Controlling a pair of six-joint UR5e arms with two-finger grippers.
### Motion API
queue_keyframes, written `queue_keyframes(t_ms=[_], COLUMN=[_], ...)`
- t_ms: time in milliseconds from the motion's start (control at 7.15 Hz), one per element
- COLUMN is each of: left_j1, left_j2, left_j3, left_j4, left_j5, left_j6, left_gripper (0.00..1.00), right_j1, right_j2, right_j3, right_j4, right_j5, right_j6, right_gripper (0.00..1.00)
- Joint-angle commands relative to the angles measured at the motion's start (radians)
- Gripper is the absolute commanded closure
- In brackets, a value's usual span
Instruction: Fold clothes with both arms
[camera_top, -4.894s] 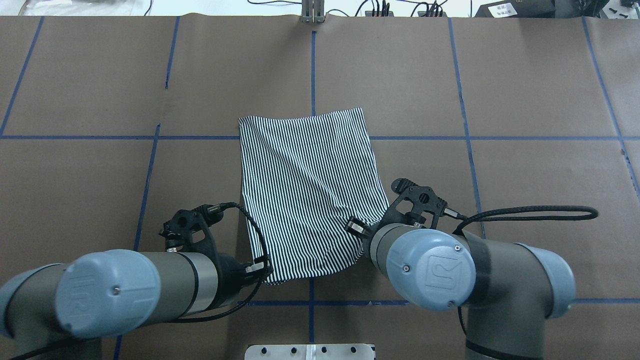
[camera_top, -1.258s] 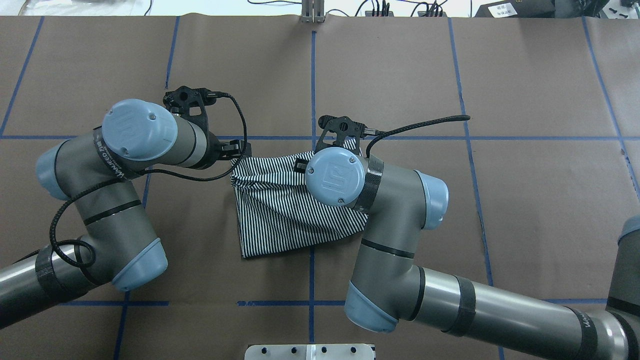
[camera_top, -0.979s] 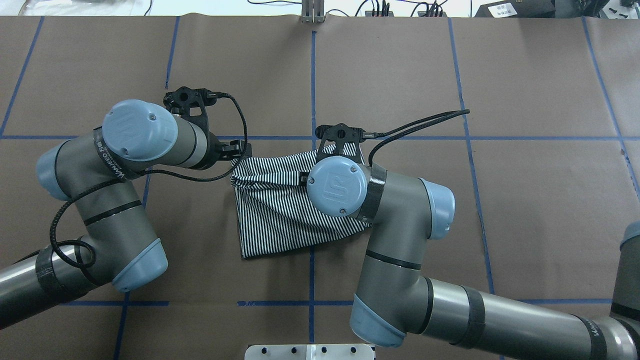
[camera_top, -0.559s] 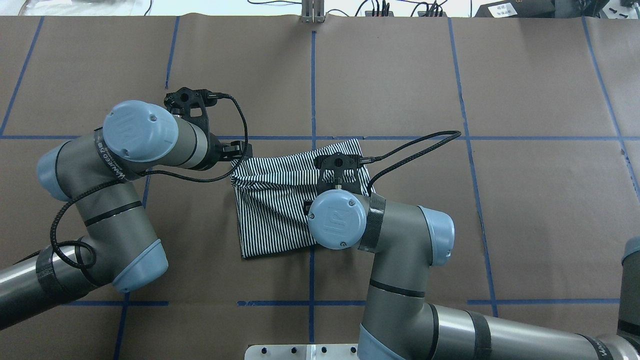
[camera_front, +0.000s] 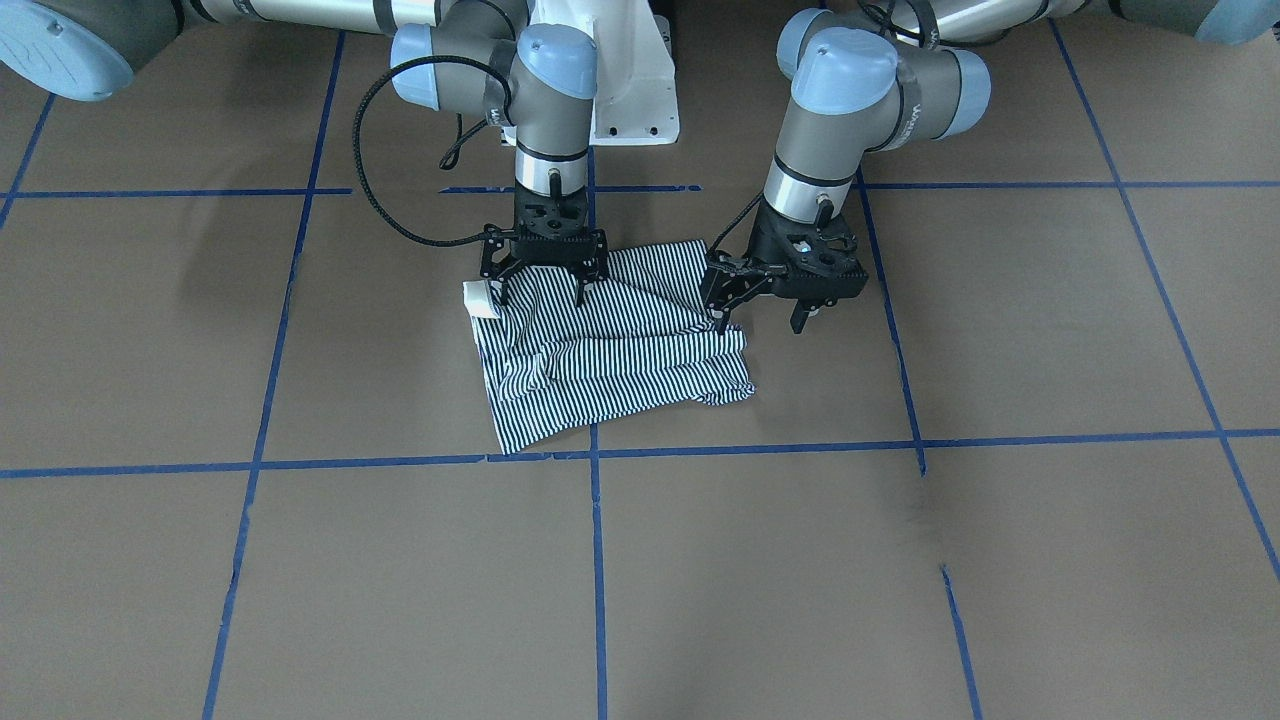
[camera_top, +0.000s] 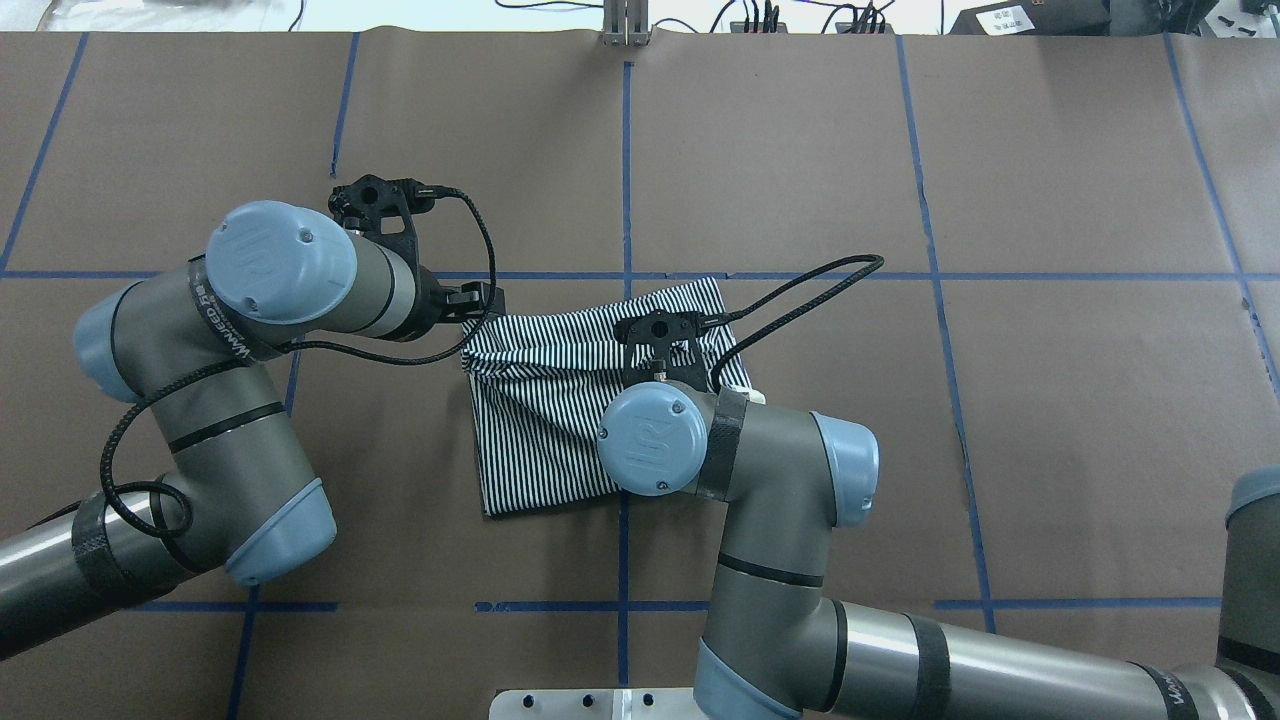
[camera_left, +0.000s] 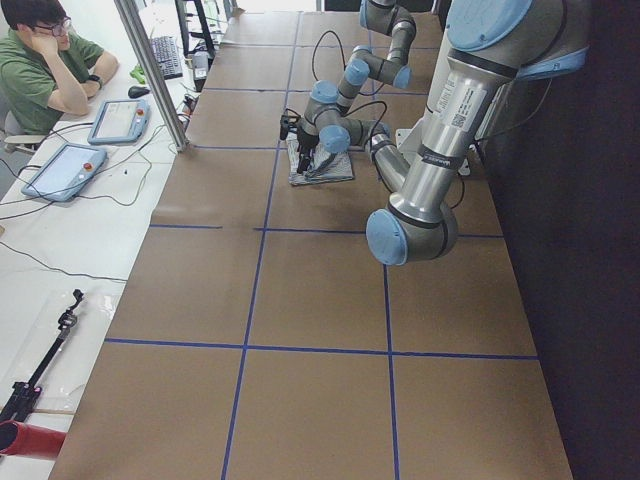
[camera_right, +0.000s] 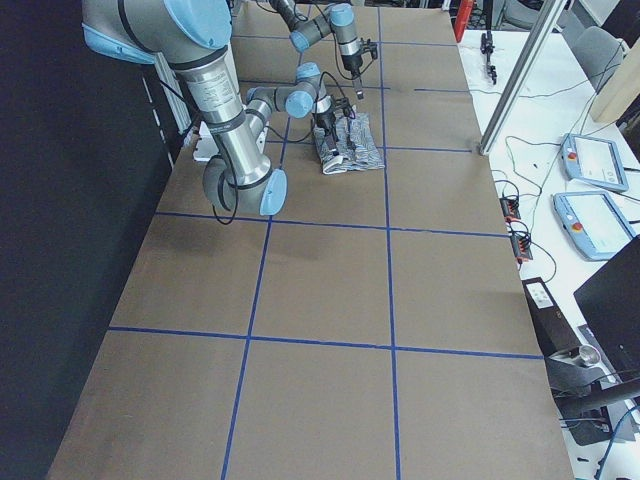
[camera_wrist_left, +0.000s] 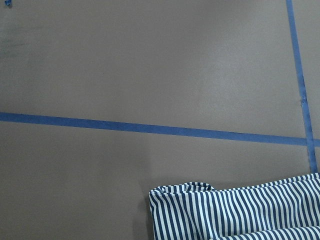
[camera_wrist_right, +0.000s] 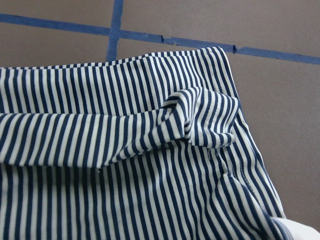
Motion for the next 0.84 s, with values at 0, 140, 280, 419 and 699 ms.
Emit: queue_keyframes(t_ms=[0,140,280,419,699], left_j1=[-0.001,-0.001,-0.001,-0.001,-0.001], left_j2=[0.001,0.001,0.003,0.003,0.003], left_j3=[0.000,-0.002,-0.005,-0.006,-0.006], left_j4=[0.000,0.000,0.000,0.000,0.000], left_j5=[0.000,0.000,0.000,0.000,0.000], left_j6=[0.001,-0.001,-0.001,-0.001,-0.001], left_gripper=[0.00,0.00,0.00,0.00,0.00], right_j1=[0.020,0.032,0.042,0.066,0.121], right_j2=[0.040,0.066,0.068,0.080,0.155], right_j3=[-0.067,-0.111,-0.159,-0.190,-0.300], right_j4=[0.002,0.013,0.066,0.100,0.108], right_j5=[-0.002,-0.002,-0.003,-0.003,0.001], right_j6=[-0.004,-0.004,-0.007,-0.030,-0.050], right_gripper=[0.00,0.00,0.00,0.00,0.00])
